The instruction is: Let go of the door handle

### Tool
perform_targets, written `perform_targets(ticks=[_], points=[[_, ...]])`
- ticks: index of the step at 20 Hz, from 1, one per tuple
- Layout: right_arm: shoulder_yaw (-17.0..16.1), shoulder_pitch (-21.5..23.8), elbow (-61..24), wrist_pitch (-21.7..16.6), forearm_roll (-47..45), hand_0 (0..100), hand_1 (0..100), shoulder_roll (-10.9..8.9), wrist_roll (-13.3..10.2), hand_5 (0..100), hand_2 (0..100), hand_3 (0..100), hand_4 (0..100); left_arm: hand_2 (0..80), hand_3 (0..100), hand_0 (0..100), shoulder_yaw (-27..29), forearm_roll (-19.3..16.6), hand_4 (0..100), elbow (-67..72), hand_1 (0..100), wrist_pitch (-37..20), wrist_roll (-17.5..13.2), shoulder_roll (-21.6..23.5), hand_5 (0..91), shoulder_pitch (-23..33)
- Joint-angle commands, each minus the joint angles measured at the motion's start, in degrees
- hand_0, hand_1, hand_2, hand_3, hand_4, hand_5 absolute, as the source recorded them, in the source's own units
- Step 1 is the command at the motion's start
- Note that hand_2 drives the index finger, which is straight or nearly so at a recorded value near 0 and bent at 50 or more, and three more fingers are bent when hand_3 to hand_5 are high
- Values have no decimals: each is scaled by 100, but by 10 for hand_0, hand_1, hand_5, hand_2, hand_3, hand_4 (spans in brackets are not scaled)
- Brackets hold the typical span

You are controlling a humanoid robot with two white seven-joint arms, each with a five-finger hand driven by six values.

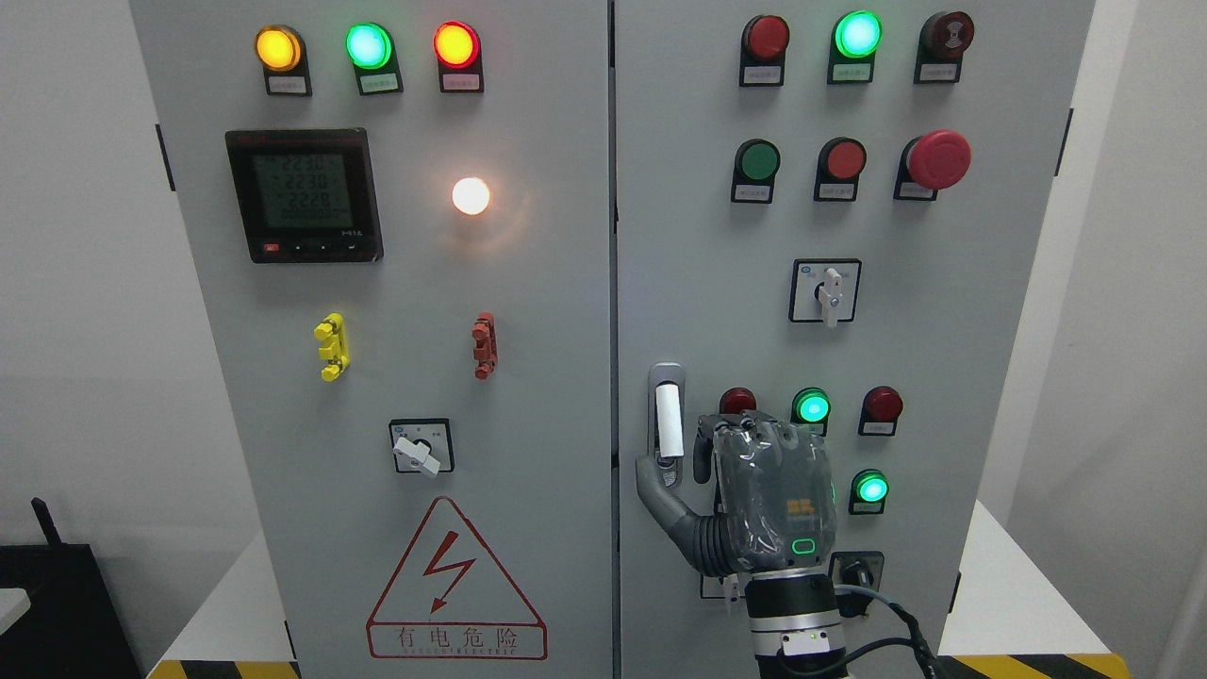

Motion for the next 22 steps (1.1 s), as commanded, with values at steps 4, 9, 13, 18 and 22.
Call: perform_targets(ticks=[4,9,13,18,22], points=[[-21,-32,70,53,-7,292,452,9,-26,1000,869,1000,917,0,0,120,-79,0,0,114,389,-3,-4,-2,0,0],[-30,-32,97,62,-7,319,475,9,-26,1000,879,1000,928,0,0,120,-79,0,0,114,389,-3,-4,-2,0,0],[-56,-32,97,62,-7,335,490,9,-35,1000,883,1000,929,0,0,120,-79,0,0,114,389,-3,-4,7,0,0],[-74,-24,88,62,-16,368,495,9,-52,1000,895,1000,930,0,0,120,-79,0,0,114,389,-3,-4,-2,0,0],[-83,-24,88,62,-16,416,488,44,-61,1000,898,1000,932,0,0,120,-79,0,0,114,389,-3,-4,-2,0,0]])
